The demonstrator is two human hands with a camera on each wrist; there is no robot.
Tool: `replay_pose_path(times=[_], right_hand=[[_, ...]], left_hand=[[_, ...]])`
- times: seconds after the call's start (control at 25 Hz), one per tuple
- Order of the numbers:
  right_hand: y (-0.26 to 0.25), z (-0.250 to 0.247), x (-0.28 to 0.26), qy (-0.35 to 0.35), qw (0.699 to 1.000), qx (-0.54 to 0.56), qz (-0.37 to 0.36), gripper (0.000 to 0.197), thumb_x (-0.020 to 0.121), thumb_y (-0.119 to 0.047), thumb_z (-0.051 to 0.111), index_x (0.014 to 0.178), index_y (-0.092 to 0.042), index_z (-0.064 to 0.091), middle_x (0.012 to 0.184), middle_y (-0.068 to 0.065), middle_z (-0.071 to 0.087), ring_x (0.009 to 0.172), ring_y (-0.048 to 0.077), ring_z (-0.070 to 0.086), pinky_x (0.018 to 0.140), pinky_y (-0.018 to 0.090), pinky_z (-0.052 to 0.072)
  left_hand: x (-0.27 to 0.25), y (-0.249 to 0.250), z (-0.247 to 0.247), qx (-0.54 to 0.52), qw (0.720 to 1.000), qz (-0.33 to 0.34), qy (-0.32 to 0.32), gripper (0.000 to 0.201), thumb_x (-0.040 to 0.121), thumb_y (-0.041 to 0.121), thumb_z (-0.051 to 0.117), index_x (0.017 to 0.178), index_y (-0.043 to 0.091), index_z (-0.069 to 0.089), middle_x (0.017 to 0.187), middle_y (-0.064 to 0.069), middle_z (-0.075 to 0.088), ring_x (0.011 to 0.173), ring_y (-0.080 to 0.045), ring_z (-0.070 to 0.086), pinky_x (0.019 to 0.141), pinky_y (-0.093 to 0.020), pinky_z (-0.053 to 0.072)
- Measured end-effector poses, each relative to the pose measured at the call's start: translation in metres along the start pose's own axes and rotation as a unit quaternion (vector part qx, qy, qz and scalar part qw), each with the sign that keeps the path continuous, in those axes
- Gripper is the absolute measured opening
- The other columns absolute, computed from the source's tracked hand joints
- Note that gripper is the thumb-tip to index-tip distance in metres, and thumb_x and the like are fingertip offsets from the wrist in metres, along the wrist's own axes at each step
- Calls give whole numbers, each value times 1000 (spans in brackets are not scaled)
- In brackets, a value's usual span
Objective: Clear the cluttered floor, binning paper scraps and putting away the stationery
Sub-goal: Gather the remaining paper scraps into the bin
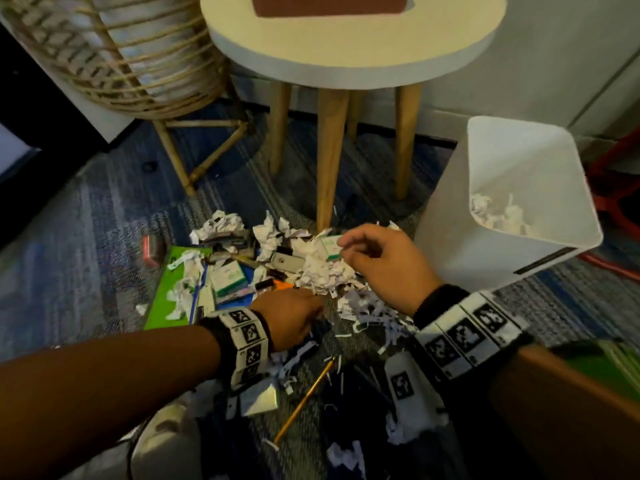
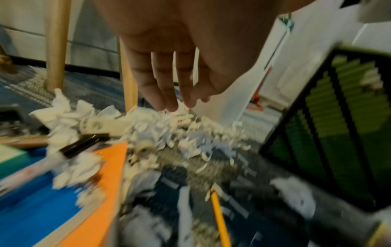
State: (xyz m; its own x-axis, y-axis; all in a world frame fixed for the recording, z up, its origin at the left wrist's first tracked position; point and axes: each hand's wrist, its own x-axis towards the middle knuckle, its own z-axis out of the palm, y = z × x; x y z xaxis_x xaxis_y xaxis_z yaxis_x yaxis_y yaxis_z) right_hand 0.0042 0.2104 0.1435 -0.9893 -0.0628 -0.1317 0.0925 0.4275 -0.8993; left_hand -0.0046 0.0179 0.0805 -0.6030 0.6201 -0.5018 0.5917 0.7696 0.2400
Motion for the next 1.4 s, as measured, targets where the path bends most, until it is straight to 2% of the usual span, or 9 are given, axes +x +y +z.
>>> replay_pose_path(times=[0.24,0.36,0.48,0.64,0.84,1.0,1.12,1.28,1.4], right_hand=[[113,66,17,-96,968,-174,156,20,83,-15,66,100,-26,61,112,1,62,101,23,58,78,26,43],[155,87,23,-137,932,-293,166,56,79,-29,72,127,-39,46,152,3,27,139,31,29,105,39,37],[179,100,24,-144,898,-385,158,86,77,-41,74,143,-53,19,159,-3,-7,145,39,4,112,53,27],[207,101,18,-217,850,-446,178,79,81,-49,66,145,-46,19,154,7,10,140,41,18,106,51,36],[197,79,24,-167,899,-375,153,19,84,-13,63,102,-14,65,121,11,53,109,31,56,83,29,43],[172,71,38,-60,926,-358,108,10,83,-6,58,89,-12,64,96,14,57,87,35,58,67,30,40],[152,82,60,-69,927,-368,26,29,78,-1,51,98,-22,51,107,10,45,88,29,51,68,36,45],[166,118,82,-141,948,-275,75,73,81,-25,72,144,-31,35,145,11,40,118,26,48,96,48,49],[151,106,72,-239,908,-339,61,58,92,-5,56,145,-18,35,155,9,26,136,28,38,107,37,39]], left_hand=[[12,-38,49,44,996,-41,-73,45,96,26,48,139,20,36,131,-10,44,116,-33,47,80,-41,49],[19,-35,84,29,994,24,-101,71,92,40,54,149,34,14,152,-16,21,133,-39,31,95,-49,46],[24,-25,112,73,988,57,-127,71,93,34,55,151,37,13,158,-18,2,141,-43,13,102,-54,36],[35,-42,138,89,983,22,-157,62,93,35,50,149,28,24,154,-18,11,137,-44,22,99,-51,40],[47,-57,119,133,968,85,-194,43,101,24,39,142,12,39,147,-21,31,133,-40,33,104,-49,36],[54,-56,99,94,968,126,-197,37,98,16,49,132,3,51,132,-21,52,123,-36,48,100,-47,38],[52,-58,92,56,975,114,-182,32,93,7,52,124,5,58,129,-18,50,114,-35,54,90,-42,44],[45,-60,92,-23,990,86,-110,33,89,10,54,122,6,56,123,-17,51,112,-33,52,83,-35,40],[38,-57,81,-69,994,66,-59,30,90,17,55,118,7,53,108,-16,60,100,-32,57,70,-31,37]])
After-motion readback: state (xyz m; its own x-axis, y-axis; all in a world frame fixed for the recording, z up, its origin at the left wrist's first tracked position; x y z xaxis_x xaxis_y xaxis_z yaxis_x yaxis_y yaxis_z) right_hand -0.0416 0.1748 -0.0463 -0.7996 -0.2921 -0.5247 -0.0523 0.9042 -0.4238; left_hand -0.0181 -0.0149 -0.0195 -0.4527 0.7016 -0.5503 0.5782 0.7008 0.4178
